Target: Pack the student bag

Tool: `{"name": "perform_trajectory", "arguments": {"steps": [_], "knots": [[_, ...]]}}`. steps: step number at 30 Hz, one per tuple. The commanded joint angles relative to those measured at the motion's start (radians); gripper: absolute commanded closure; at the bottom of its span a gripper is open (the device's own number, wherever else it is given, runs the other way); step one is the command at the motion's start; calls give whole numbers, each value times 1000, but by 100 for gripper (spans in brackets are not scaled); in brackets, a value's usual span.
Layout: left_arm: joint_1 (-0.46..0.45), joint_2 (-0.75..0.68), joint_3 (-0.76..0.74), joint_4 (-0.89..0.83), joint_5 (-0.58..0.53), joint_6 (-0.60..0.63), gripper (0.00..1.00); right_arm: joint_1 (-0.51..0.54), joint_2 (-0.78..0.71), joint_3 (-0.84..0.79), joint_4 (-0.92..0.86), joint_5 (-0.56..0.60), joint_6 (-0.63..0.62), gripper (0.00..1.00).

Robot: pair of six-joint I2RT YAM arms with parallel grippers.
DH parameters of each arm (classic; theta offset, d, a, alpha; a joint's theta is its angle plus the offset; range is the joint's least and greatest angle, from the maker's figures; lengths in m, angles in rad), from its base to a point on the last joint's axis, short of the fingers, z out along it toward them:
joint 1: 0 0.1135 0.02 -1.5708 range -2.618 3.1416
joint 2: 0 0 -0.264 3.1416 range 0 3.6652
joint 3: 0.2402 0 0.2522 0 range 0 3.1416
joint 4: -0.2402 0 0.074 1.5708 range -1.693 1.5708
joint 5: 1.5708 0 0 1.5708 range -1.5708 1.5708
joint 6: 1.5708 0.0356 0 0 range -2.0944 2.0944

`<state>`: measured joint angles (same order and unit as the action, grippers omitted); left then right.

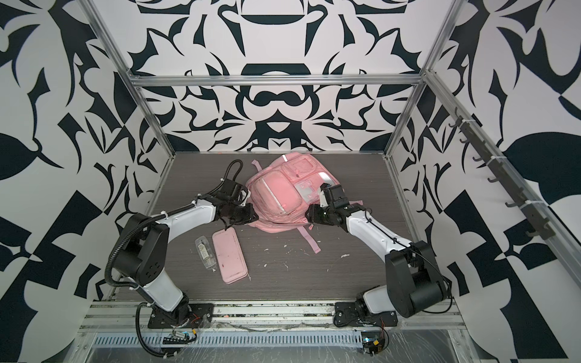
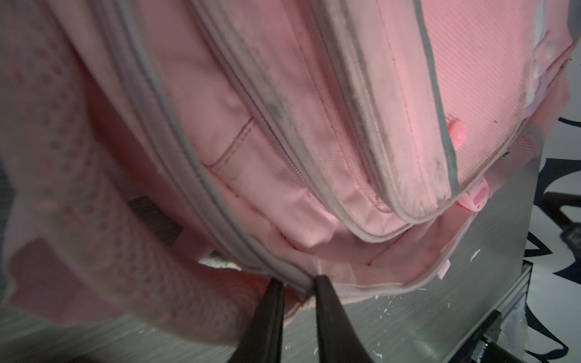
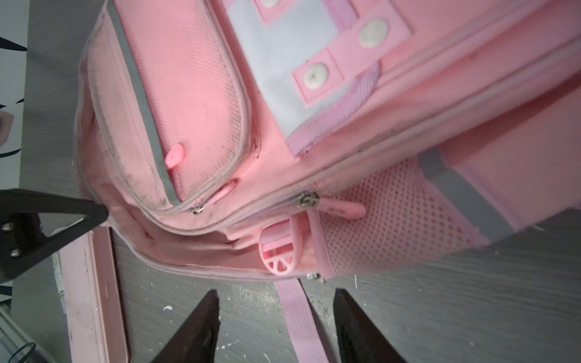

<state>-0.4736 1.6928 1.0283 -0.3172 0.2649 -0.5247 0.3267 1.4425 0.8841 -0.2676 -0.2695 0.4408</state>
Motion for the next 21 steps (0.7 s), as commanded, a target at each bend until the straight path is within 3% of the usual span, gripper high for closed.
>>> {"name": "perform_trajectory", "arguments": {"steps": [1,11,21], "knots": [[-5,-13,-44,-53,-33,6,76,-30,43,53,50,-7,-23,39],[-23,-12,-61,-36,-32,-6,74,-80,137,65,119,-43,-26,33],[-25,0,-59,-14,-15,-17,74,-80,214,66,170,-60,-14,35]]}}
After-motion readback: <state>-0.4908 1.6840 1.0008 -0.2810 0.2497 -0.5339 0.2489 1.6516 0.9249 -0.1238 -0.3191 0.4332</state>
